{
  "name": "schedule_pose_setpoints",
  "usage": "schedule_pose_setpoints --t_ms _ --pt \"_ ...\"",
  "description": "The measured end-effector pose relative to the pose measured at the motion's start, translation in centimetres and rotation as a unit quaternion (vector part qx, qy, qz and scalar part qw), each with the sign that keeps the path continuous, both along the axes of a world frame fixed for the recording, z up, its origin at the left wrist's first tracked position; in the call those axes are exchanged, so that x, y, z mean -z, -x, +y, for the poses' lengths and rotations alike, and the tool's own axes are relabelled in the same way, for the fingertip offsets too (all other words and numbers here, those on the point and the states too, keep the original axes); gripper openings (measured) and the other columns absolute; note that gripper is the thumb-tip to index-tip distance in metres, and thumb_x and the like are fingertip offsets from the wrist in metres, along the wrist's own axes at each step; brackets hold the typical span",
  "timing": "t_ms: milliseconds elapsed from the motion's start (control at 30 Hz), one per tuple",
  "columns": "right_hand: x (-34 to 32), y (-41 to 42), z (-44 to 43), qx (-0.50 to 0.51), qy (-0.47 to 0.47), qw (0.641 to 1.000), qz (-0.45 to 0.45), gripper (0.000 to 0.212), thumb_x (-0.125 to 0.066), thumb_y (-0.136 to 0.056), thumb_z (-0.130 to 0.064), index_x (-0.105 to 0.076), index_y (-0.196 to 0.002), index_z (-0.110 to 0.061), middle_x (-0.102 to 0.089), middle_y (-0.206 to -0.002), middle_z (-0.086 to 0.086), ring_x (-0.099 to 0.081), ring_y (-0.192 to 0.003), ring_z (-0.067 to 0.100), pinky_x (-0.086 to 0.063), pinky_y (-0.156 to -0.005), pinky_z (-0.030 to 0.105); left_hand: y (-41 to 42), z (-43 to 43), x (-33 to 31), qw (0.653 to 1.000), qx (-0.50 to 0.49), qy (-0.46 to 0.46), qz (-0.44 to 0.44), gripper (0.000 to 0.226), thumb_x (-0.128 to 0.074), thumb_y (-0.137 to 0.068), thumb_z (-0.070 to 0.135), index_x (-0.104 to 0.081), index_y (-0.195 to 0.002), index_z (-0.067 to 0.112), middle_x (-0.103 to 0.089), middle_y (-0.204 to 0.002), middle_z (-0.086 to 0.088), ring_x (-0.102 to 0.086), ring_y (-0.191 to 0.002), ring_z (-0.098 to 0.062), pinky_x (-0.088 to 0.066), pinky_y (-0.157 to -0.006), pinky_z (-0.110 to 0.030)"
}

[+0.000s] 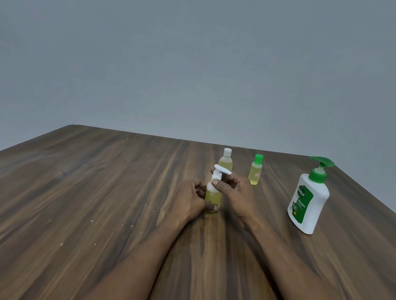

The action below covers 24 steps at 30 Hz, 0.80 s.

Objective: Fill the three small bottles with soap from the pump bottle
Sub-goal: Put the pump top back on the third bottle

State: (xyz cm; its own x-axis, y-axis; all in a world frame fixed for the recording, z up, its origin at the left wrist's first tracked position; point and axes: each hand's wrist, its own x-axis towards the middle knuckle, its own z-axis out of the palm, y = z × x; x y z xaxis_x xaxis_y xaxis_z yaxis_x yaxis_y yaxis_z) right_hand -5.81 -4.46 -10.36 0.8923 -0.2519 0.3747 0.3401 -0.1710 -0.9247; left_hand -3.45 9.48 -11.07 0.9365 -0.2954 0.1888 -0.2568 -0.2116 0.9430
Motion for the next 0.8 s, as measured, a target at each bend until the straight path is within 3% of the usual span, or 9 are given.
schedule_pose_setpoints --t_ms 100,167,233,367,467,600,800 --pt "0.0 -0.3 0.2 0.057 0.028 0.998 -0.008 0.008 -0.078 -0.074 -0.024 -0.077 -0.083 -0.023 -0.075 -0.084 -0.005 -0.071 -0.086 0.018 -0.056 -0.083 0.045 0.2 0.1 -0.2 1.0 0.002 0.005 0.0 0.041 -0.087 -0.059 -0.01 -0.066 -0.085 0.013 -0.076 -0.082 -0.005 -0.07 -0.066 -0.008 -0.055 -0.058 -0.018" --pt "0.5 -0.7 0.8 0.119 0.044 0.992 0.0 0.024 -0.081 -0.068 -0.036 -0.075 -0.085 -0.02 -0.073 -0.086 -0.005 -0.07 -0.088 0.018 -0.057 -0.081 0.043 0.3 0.1 -0.2 1.0 0.006 0.004 -0.007 0.038 -0.084 -0.061 -0.012 -0.067 -0.083 0.015 -0.076 -0.08 -0.003 -0.07 -0.066 -0.006 -0.053 -0.056 -0.015" --pt "0.7 -0.7 1.5 0.169 0.06 0.984 0.0 0.029 -0.083 -0.071 -0.036 -0.07 -0.09 -0.017 -0.071 -0.092 -0.001 -0.068 -0.091 0.018 -0.054 -0.079 0.036 0.3 0.1 -0.2 1.0 0.004 -0.002 -0.018 0.036 -0.082 -0.061 -0.011 -0.068 -0.081 0.015 -0.076 -0.079 -0.001 -0.071 -0.066 -0.006 -0.052 -0.057 -0.015" --pt "0.5 -0.7 1.1 0.136 0.035 0.99 -0.003 0.035 -0.079 -0.065 -0.046 -0.068 -0.095 -0.031 -0.071 -0.102 -0.005 -0.067 -0.099 0.012 -0.056 -0.089 0.041 0.0 0.1 0.0 1.0 -0.009 -0.012 -0.011 0.04 -0.087 -0.058 -0.006 -0.068 -0.092 0.005 -0.078 -0.084 -0.006 -0.073 -0.073 -0.012 -0.054 -0.059 -0.019" --pt "0.2 -0.2 0.4 0.13 0.055 0.99 -0.006 0.027 -0.083 -0.072 -0.034 -0.067 -0.094 -0.037 -0.071 -0.106 -0.008 -0.065 -0.104 0.009 -0.054 -0.094 0.041 0.1 0.0 0.0 1.0 -0.008 -0.014 -0.008 0.041 -0.09 -0.059 -0.002 -0.066 -0.09 0.011 -0.077 -0.086 -0.004 -0.073 -0.076 -0.012 -0.053 -0.059 -0.014" --pt "0.4 0.0 0.6 0.133 0.08 0.988 -0.009 0.027 -0.082 -0.079 -0.023 -0.072 -0.104 -0.019 -0.071 -0.105 -0.004 -0.065 -0.104 0.012 -0.053 -0.095 0.04 0.2 0.0 -0.1 1.0 -0.012 -0.017 -0.017 0.039 -0.089 -0.06 -0.002 -0.067 -0.088 0.014 -0.077 -0.086 -0.003 -0.072 -0.074 -0.01 -0.051 -0.057 -0.011" --pt "0.3 0.0 1.7 0.182 0.089 0.979 -0.019 0.015 -0.075 -0.084 -0.026 -0.075 -0.095 -0.015 -0.072 -0.096 -0.004 -0.066 -0.094 0.013 -0.053 -0.085 0.039 -0.1 -0.3 0.3 0.998 -0.035 -0.043 -0.024 0.04 -0.088 -0.052 0.01 -0.069 -0.087 0.012 -0.077 -0.08 -0.001 -0.074 -0.076 -0.018 -0.061 -0.072 -0.041"
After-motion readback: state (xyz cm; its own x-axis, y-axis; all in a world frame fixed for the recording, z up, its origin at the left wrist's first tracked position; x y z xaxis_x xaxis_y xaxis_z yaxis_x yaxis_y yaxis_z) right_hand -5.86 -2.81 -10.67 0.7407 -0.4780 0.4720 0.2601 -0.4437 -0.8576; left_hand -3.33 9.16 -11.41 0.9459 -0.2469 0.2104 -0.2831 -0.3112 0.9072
